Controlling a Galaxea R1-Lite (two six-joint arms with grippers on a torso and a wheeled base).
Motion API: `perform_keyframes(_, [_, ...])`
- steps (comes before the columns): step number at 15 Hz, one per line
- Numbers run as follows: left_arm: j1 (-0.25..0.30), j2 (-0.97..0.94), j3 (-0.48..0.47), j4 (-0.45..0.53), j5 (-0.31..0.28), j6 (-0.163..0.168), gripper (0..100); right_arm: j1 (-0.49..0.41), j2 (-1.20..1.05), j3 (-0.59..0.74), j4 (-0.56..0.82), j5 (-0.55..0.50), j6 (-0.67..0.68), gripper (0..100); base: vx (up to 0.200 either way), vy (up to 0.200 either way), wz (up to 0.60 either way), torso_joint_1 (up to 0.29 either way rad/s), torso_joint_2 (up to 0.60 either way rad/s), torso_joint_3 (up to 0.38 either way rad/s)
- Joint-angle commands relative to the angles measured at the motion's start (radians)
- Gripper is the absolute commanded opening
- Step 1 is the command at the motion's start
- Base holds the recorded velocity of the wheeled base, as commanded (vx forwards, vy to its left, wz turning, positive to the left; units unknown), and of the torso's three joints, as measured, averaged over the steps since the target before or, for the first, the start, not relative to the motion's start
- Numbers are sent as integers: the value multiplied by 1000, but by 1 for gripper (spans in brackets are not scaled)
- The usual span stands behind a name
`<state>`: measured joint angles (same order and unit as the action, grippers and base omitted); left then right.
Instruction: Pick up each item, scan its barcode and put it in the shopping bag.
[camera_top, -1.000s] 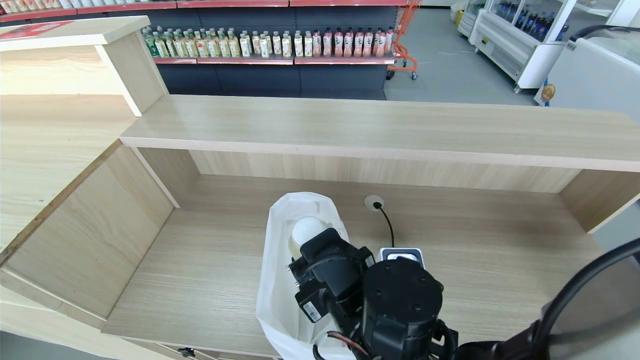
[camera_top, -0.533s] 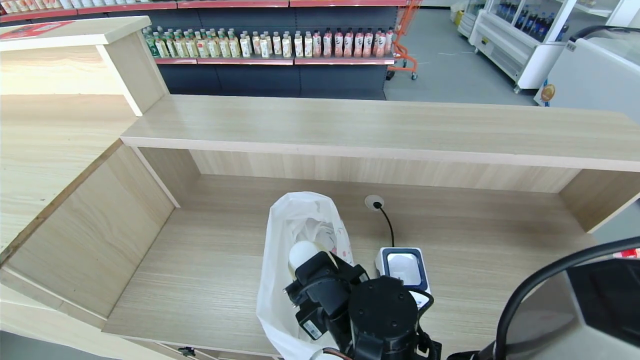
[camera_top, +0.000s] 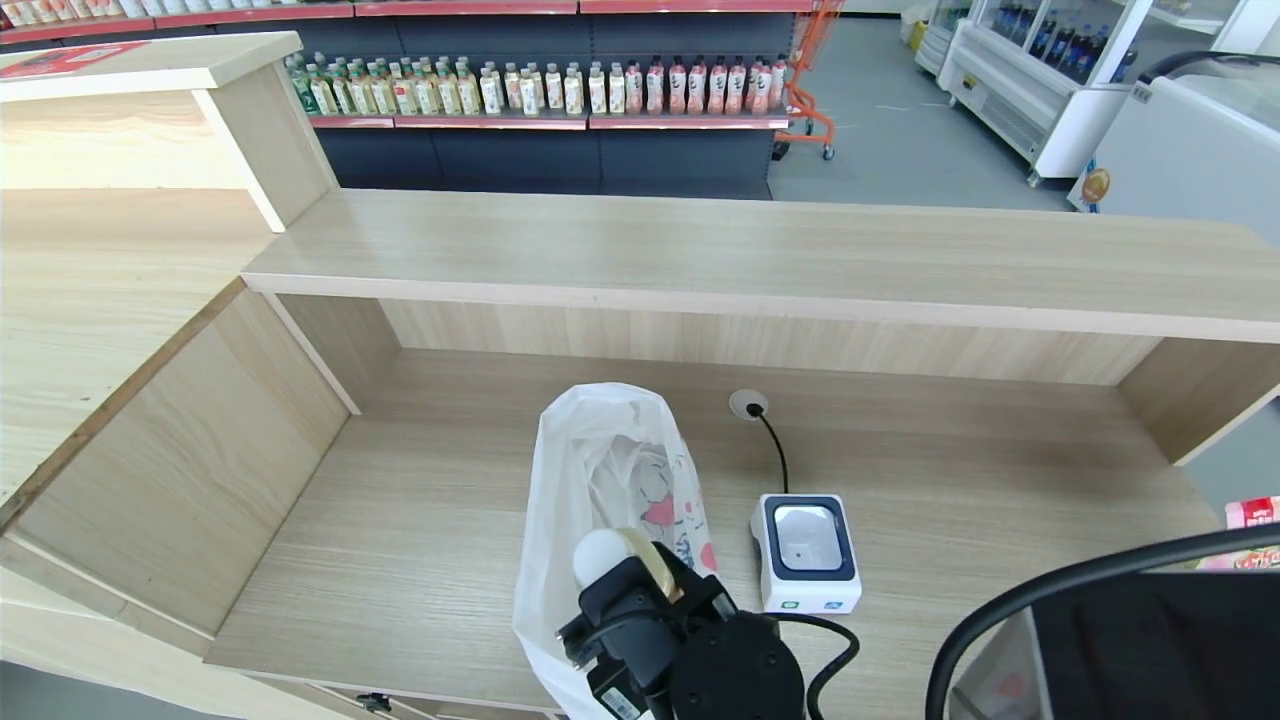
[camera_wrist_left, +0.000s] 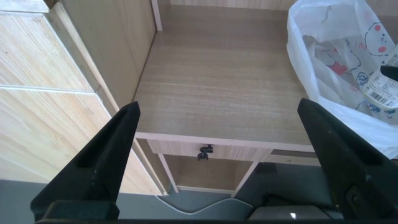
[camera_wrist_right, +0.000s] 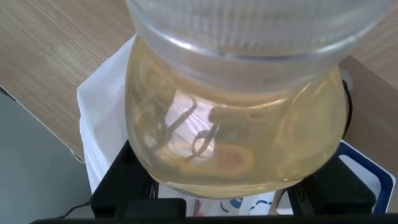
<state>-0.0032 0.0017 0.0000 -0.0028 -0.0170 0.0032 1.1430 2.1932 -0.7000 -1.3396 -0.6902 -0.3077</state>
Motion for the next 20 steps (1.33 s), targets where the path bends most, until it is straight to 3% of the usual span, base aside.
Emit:
perform_keyframes(1, [0,0,0,0,0,0,100,23,65,-1,-13,-17,-1,0,0,0,0,0,0,0])
perform_keyframes(20, [0,0,0,0,0,0,100,-20,128,16,-89,-49,5,0,0,0,0,0,0,0])
